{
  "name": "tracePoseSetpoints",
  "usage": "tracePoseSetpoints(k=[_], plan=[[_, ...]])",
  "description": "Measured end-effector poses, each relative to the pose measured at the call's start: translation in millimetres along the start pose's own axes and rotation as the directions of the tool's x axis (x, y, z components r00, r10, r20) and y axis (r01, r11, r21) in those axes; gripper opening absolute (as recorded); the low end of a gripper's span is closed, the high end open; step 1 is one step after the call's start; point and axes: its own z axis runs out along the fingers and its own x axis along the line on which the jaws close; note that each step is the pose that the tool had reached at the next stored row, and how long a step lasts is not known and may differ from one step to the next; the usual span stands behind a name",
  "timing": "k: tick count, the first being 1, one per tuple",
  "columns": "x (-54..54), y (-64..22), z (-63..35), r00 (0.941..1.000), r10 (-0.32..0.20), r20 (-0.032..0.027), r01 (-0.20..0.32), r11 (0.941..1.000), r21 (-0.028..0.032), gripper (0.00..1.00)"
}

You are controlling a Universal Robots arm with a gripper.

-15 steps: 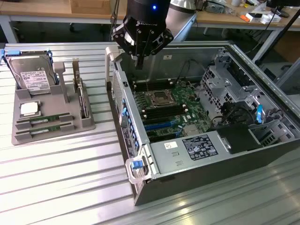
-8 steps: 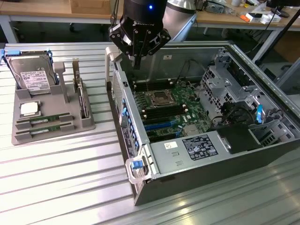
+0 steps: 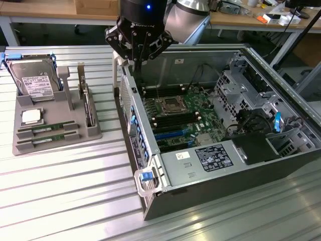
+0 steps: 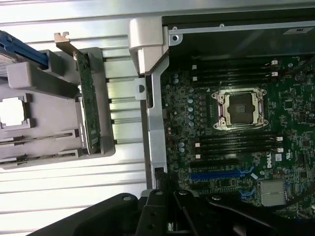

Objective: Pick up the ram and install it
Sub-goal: 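Reach for the ram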

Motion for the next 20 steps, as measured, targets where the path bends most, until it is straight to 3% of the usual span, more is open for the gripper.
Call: tracePoseSetpoints(k=[7, 20], plan=[[14.4, -1.1, -0.4, 1.0, 0.0, 0.0, 0.0, 1.0, 0.0, 0.11], [30.6, -2.3, -0.8, 1.0, 0.0, 0.0, 0.0, 1.0, 0.0, 0.11]])
